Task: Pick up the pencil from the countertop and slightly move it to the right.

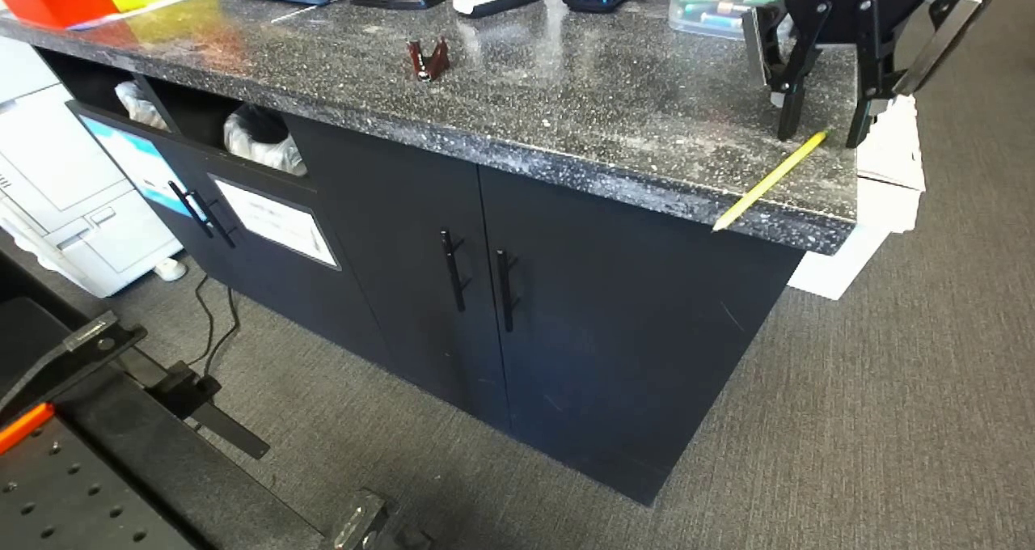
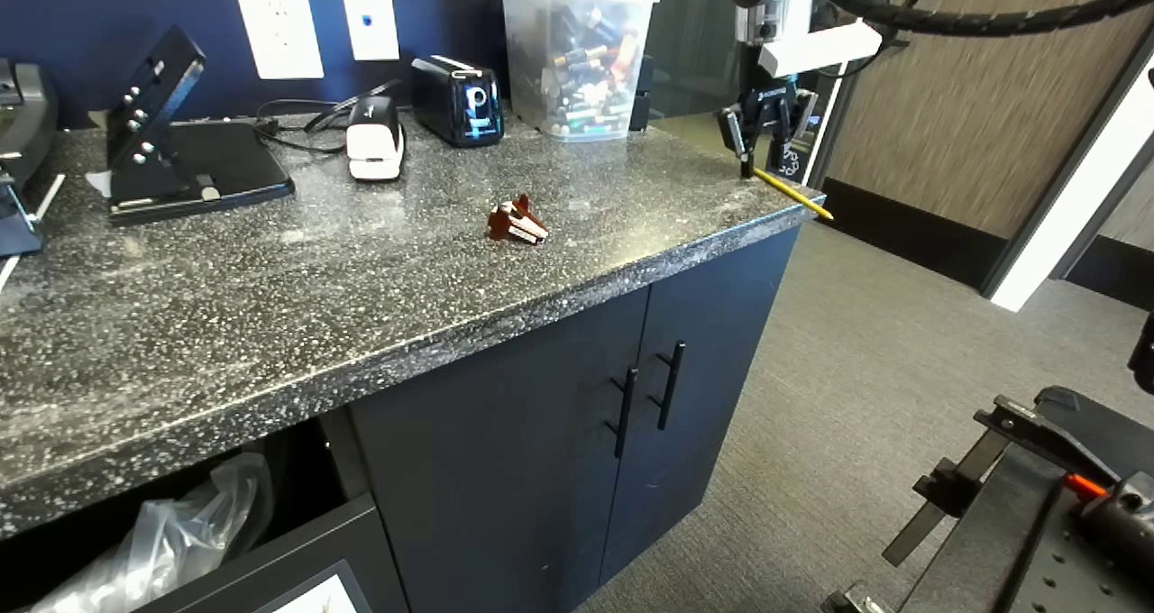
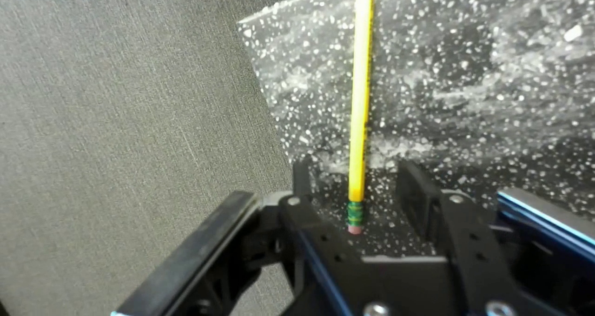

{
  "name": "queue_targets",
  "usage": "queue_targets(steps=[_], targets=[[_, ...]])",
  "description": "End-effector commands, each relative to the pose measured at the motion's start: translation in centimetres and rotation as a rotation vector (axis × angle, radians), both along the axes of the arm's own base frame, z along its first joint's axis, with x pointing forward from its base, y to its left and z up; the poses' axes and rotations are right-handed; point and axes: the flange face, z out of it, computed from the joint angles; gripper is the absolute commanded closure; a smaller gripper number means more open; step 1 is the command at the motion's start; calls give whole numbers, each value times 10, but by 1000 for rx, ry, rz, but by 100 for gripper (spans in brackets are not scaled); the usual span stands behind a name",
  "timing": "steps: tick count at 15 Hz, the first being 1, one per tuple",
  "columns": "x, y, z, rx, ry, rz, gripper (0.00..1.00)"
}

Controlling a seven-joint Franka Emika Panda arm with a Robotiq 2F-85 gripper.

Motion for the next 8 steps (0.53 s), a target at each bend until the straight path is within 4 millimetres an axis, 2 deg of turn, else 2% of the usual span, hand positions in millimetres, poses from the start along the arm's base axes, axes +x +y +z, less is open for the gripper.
queue_targets(steps=[1,3,4,5,7,8], targets=[[1,16,25,101,12,28,16],[-3,23,58,213,20,67,3],[1,20,19,117,13,32,0],[2,22,31,126,9,36,13],[1,21,30,124,10,36,0],[0,21,24,125,17,34,0]])
